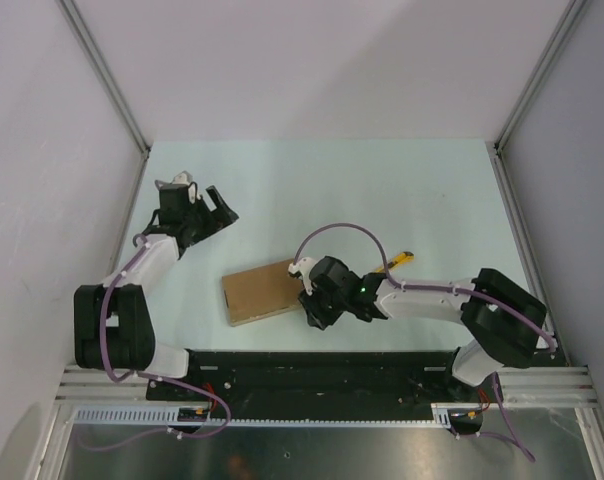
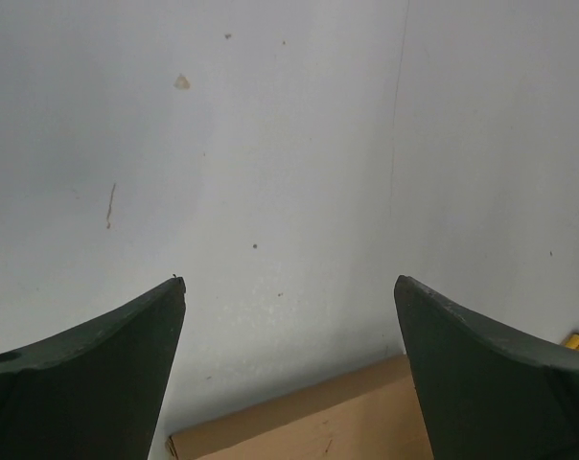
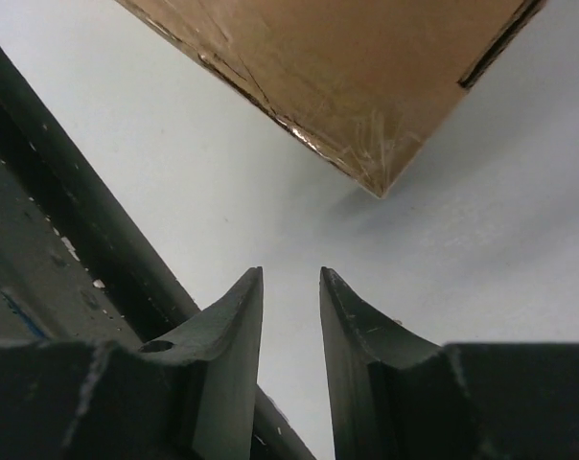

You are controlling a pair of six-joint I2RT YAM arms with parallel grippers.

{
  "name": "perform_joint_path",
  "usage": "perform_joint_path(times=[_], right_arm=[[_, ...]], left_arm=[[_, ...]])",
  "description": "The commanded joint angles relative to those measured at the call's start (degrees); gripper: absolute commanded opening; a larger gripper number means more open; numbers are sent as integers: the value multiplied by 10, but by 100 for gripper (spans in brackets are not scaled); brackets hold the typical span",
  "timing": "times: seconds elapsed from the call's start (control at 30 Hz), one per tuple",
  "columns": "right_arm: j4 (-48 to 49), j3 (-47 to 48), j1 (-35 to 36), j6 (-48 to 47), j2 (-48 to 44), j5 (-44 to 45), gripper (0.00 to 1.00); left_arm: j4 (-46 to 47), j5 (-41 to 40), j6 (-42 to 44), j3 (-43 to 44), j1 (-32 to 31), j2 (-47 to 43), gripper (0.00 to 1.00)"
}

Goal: Unpack the express box

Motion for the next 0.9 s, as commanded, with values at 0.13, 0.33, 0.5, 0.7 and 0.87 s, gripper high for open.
perform_joint_path(times=[0.13,0.33,0.5,0.7,0.87], right_arm=[[124,2,1,-26,62,10,36],[246,7,-26,7,99,54,39],[308,19,-64,43,135,80,43],[340,63,-142,82,191,20,50],[355,88,-184,114,220,-43,55]], left_arm=[[-8,12,-19,10,2,20,94],[-22,-6,-18,11,24,10,95],[-40,-4,-17,-4,25,4,95],[-41,45,-33,-49,25,22,92],[-45,39,-48,-99,25,17,88]])
